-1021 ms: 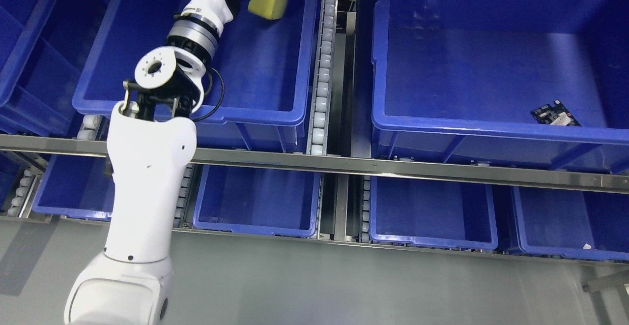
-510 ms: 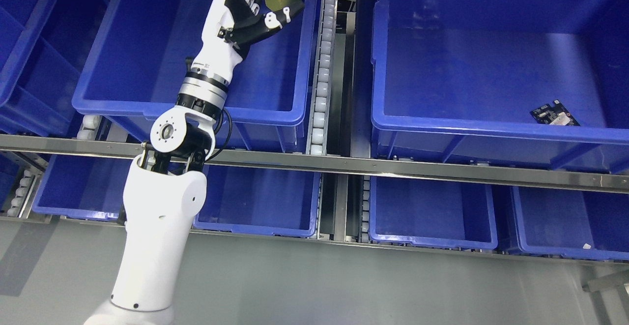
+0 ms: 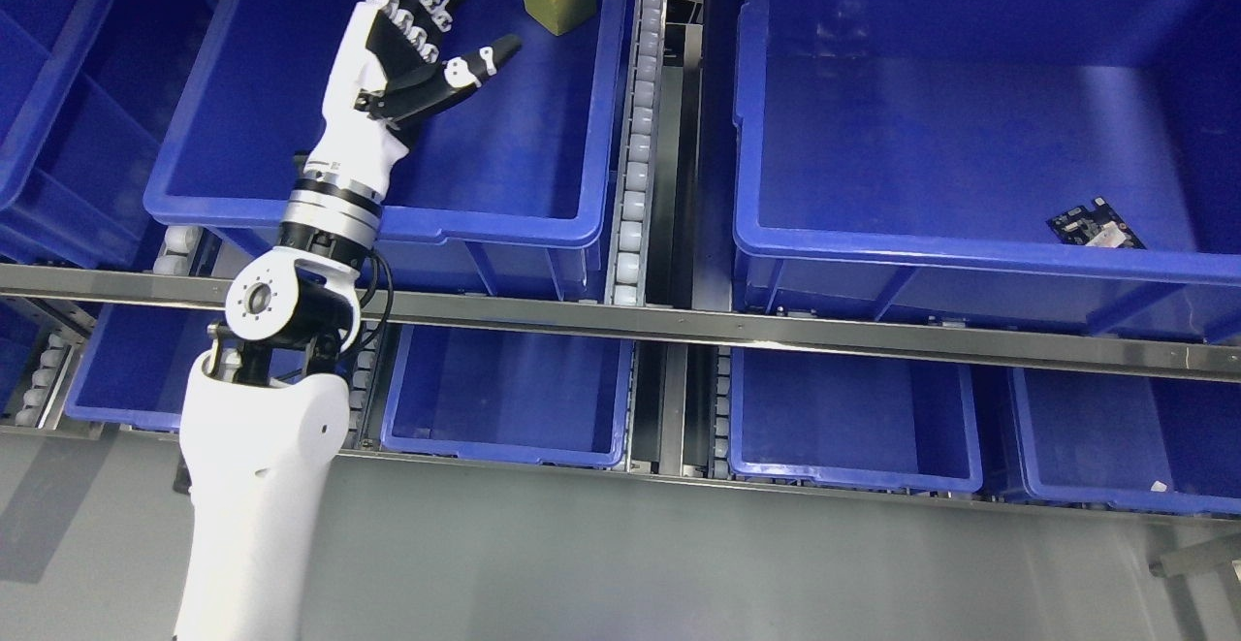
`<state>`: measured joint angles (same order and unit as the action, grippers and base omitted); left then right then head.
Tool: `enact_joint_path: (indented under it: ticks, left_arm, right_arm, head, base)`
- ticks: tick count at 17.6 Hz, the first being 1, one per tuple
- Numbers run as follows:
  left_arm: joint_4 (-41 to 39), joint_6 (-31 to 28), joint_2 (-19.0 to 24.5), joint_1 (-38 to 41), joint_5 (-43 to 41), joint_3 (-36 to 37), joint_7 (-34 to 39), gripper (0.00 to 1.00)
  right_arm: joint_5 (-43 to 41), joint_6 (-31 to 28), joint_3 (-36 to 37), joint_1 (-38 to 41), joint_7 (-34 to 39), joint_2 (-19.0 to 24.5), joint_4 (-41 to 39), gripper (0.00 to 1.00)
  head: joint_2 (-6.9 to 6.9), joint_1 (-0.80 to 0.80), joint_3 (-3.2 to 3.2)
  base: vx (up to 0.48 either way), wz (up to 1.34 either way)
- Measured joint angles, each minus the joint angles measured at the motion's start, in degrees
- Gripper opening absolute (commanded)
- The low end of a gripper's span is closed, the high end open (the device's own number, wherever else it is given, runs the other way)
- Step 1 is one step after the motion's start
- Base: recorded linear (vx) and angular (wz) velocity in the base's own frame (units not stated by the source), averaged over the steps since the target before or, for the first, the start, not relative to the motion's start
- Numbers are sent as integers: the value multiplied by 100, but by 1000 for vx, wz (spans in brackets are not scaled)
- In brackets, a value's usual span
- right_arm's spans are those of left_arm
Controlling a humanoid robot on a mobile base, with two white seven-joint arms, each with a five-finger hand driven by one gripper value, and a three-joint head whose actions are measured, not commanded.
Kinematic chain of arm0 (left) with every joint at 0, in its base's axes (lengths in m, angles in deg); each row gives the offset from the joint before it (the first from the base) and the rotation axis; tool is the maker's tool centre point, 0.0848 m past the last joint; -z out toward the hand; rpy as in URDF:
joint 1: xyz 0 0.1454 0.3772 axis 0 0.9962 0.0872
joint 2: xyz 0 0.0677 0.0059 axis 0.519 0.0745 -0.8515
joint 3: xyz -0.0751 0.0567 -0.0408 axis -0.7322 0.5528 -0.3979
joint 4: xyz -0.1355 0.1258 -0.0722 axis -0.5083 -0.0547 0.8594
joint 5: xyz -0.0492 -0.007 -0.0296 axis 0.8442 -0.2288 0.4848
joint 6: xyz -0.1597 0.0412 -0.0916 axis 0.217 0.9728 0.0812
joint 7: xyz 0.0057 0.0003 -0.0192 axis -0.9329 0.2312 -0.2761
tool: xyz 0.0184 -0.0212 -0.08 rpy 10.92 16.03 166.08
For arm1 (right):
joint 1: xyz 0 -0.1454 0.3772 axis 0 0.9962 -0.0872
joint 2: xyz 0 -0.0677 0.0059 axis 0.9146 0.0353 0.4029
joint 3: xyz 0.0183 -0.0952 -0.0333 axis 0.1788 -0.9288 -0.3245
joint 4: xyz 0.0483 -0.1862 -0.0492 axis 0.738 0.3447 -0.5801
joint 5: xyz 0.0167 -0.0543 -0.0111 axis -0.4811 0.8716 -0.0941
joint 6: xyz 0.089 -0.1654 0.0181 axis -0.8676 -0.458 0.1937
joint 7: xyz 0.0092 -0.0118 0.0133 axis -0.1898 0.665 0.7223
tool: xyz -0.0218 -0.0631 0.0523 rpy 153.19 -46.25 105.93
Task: Move yellow foam block to right shelf middle
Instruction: 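Open the left hand to release the cube into the bin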
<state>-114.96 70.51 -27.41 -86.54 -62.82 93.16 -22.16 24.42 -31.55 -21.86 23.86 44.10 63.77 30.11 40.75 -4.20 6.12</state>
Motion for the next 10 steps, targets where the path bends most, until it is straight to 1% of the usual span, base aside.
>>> enact_joint_path:
  ticks: [5,10]
  left_arm:
    - [-159,38,96,98,0,-177,-1,100]
    - [-255,38,128,153,0,-195,-2,100]
  right_arm:
    - [0,0,0,0,0,0,0,100]
    - [0,0,0,0,0,0,0,100]
  head:
    - [0,0,0]
    - [0,0,0]
  base:
    - [0,0]
    - [0,0]
